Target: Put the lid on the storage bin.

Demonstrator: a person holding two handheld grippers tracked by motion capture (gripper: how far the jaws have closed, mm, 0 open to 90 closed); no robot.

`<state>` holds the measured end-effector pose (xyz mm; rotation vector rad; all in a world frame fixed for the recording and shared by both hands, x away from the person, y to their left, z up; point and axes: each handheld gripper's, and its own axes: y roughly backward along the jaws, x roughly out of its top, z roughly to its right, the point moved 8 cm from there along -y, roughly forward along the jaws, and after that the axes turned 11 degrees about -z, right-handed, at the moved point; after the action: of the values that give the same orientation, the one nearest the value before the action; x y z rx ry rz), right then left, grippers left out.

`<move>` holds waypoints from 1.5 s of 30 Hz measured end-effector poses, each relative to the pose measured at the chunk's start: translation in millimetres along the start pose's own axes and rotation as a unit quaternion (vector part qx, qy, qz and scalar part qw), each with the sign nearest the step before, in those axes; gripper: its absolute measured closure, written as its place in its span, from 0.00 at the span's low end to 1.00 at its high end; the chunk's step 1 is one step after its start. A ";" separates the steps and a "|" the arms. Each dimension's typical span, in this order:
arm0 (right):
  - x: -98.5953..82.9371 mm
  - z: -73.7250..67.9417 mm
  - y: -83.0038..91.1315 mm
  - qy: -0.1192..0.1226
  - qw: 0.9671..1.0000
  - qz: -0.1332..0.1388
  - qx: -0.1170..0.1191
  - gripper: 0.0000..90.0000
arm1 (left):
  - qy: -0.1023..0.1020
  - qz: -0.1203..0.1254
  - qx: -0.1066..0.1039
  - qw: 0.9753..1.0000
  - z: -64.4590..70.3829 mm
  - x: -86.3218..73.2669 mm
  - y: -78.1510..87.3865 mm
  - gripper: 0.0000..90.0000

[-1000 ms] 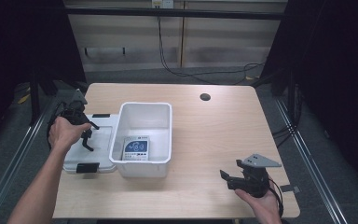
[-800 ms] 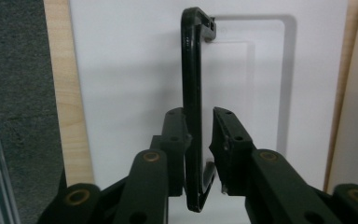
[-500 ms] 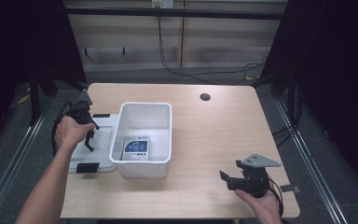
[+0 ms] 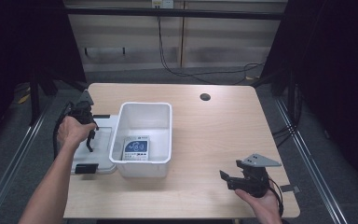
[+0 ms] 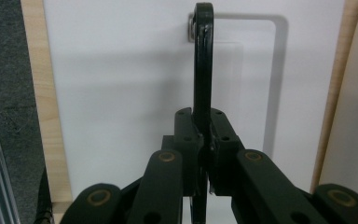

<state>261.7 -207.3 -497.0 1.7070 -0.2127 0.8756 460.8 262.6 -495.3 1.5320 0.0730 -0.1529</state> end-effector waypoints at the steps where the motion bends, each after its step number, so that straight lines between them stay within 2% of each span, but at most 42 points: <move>1: -0.4 -0.1 0.0 -0.001 1.000 -0.001 0.001 0.28 | 0.002 0.001 -0.002 1.000 1.3 0.0 2.1 0.94; 2: -0.4 0.1 -0.1 0.000 1.000 -0.001 0.000 0.28 | -0.004 0.001 -0.002 1.000 1.2 -0.7 4.4 0.94; 3: -0.3 0.2 -0.4 0.001 1.000 -0.002 0.000 0.28 | -0.002 0.010 0.000 1.000 2.2 -1.2 7.8 0.94; 11: -0.1 -0.3 -0.5 0.006 1.000 0.000 0.000 0.27 | -0.019 0.013 -0.002 1.000 1.9 -8.3 21.4 0.94; 18: -0.2 -0.7 -0.7 0.005 1.000 -0.001 0.000 0.27 | -0.016 0.015 -0.007 1.000 -3.8 -16.8 31.3 0.94; 28: -0.3 -1.5 -1.6 0.005 1.000 -0.005 0.000 0.26 | -0.048 0.003 -0.008 0.999 -6.6 -27.2 46.7 0.94; 29: -0.3 -1.6 -1.7 0.005 1.000 -0.005 0.000 0.26 | -0.044 0.009 -0.008 0.999 -5.6 -27.4 48.6 0.94; 33: 0.3 -2.6 -2.0 0.008 1.000 -0.004 0.002 0.22 | -0.054 0.018 -0.006 0.998 -5.1 -30.3 57.4 0.94; 38: 0.6 -3.3 -2.3 0.008 1.000 -0.005 0.004 0.19 | -0.044 0.022 -0.006 0.999 -11.5 -33.4 65.5 0.94; 45: 0.9 -4.2 -2.7 0.009 1.000 -0.006 0.007 0.17 | -0.045 0.021 -0.012 0.999 -17.0 -37.5 70.6 0.94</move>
<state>262.0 -202.3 -498.2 1.7115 -0.1847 0.8862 434.7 283.9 -420.8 1.5004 -0.0286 -0.1868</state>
